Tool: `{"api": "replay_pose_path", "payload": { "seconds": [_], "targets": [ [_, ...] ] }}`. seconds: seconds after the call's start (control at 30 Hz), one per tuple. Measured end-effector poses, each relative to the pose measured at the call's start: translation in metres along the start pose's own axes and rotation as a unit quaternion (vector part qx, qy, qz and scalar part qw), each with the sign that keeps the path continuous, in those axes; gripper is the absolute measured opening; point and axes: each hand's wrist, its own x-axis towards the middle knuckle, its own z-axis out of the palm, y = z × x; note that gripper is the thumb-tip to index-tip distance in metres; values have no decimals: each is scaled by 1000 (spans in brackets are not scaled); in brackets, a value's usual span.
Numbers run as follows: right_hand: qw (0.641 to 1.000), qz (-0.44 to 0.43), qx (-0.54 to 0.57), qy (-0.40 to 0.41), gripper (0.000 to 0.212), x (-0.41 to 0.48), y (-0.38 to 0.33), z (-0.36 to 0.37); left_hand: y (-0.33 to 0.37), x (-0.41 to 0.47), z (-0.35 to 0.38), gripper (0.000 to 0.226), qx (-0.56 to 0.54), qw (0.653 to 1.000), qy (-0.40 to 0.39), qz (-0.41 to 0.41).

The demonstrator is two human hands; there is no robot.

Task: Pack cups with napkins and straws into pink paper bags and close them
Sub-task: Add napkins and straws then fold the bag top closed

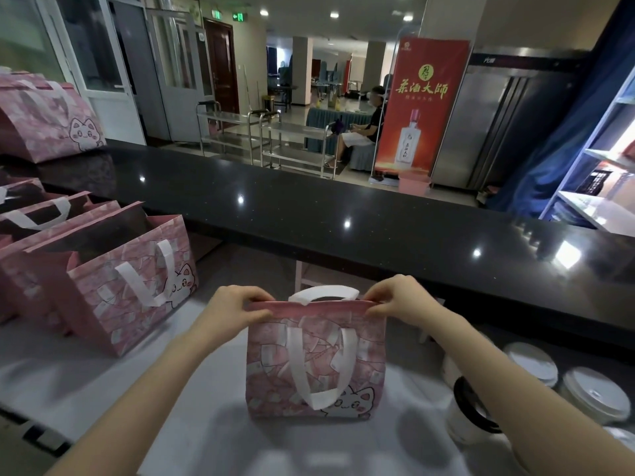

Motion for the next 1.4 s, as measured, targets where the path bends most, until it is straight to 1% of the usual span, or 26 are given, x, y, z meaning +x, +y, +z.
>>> {"api": "replay_pose_path", "payload": {
  "seconds": [0.13,0.23,0.3,0.37,0.43,0.53,0.6,0.7,0.77,0.83,0.9,0.93,1.0,1.07,1.13,1.2,1.23,1.33,1.4],
  "targets": [
    [1000,5,12,21,15,-11,12,-3,-11,-11,-4,13,-21,999,36,-15],
    [998,6,-31,49,7,-7,9,6,-9,-15,2,17,-11,998,65,-19],
    [996,3,-50,73,6,-5,5,12,-11,-19,4,15,-2,996,85,-26],
    [994,-8,-46,100,9,-1,1,19,-14,-26,5,11,-4,993,112,-42],
    [991,-18,-30,127,15,3,-6,29,-16,-36,5,9,-10,986,155,-54],
    [986,-15,40,162,36,5,-14,48,-19,-57,7,12,-23,970,233,-67],
    [983,-6,83,163,48,1,-17,62,-18,-73,10,15,-24,957,278,-79],
    [984,-21,90,151,48,-14,-19,88,-11,-98,22,14,-37,942,319,-92],
    [983,-42,123,130,44,-33,-23,113,-5,-111,38,16,-71,935,335,-94],
    [980,-71,157,101,43,-53,-30,142,1,-123,53,17,-141,928,335,-86],
    [975,-82,194,74,51,-68,-37,170,3,-132,66,25,-199,926,312,-74],
    [972,-80,213,63,58,-73,-40,182,2,-137,71,32,-198,931,299,-65],
    [968,-81,233,53,78,-78,-46,199,-7,-144,82,43,-162,949,265,-62],
    [969,-87,224,66,98,-80,-50,209,-21,-149,90,58,-137,961,228,-82],
    [971,-68,208,97,109,-80,-54,215,-36,-151,92,76,-133,964,206,-102],
    [970,-34,204,128,111,-83,-58,221,-46,-151,90,83,-145,965,192,-108],
    [968,-19,216,127,109,-84,-60,224,-50,-151,89,86,-156,964,185,-111],
    [954,-3,294,58,105,-90,-64,235,-60,-148,89,98,-149,965,176,-122],
    [951,-8,305,38,107,-93,-66,238,-64,-147,90,95,-149,965,177,-123]
  ]
}}
